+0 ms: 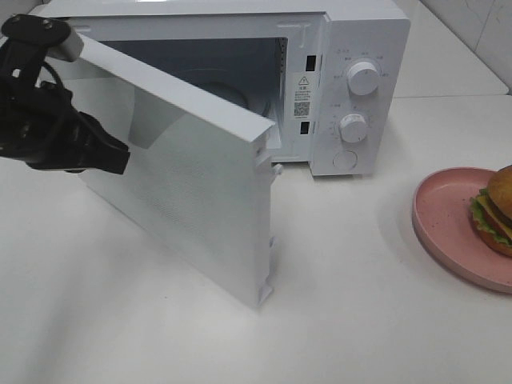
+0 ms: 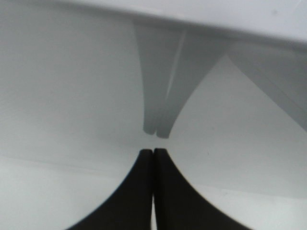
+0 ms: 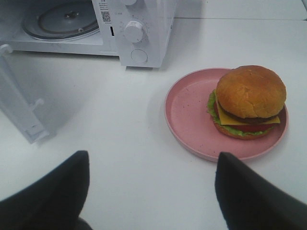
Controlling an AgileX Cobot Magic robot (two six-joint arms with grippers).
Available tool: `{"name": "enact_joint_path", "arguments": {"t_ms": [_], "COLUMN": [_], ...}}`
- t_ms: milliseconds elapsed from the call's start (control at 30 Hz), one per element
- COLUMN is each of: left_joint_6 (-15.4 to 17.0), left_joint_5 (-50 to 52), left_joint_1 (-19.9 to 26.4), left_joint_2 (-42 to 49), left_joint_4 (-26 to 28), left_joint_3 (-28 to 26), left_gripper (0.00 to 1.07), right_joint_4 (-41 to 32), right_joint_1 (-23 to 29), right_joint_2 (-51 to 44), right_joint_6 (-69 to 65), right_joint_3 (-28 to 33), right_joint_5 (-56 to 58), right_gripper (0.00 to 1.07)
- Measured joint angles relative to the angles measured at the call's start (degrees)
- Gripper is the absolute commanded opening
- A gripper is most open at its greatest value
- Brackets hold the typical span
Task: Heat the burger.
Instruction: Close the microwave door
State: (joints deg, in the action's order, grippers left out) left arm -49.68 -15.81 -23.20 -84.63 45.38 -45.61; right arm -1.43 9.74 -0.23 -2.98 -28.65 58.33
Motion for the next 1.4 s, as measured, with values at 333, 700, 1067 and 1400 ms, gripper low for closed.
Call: {"name": "enact_joint_path", "arguments": {"t_ms": [333, 700, 1067, 1400], "left_joint_6": [0.0, 0.0, 0.0, 3.27], "left_joint_5": [0.17, 1.78, 4.58, -0.4], "left_joint_1": [-4.64, -9.11, -12.61, -13.87], "left_joint_2": [-8.37, -16.84, -24.98, -31.8], "left_joint_4": [0.23, 0.4, 0.46, 2.12], "left_joint_3": [-8.48, -17.7, -27.39, -36.44], "left_gripper": [0.0, 0.0, 0.0, 0.0], "right_joint_4": [0.0, 0.0, 0.0, 0.0], "right_joint_1": [0.0, 0.0, 0.0, 0.0], "right_joint_2": [0.0, 0.0, 0.0, 0.0], "right_joint_6": [0.0, 0.0, 0.0, 0.0], "right_joint_3": [0.0, 0.0, 0.0, 0.0], "right_joint_5": [0.0, 0.0, 0.0, 0.0], "right_gripper": [0.69, 0.69, 0.69, 0.69]}}
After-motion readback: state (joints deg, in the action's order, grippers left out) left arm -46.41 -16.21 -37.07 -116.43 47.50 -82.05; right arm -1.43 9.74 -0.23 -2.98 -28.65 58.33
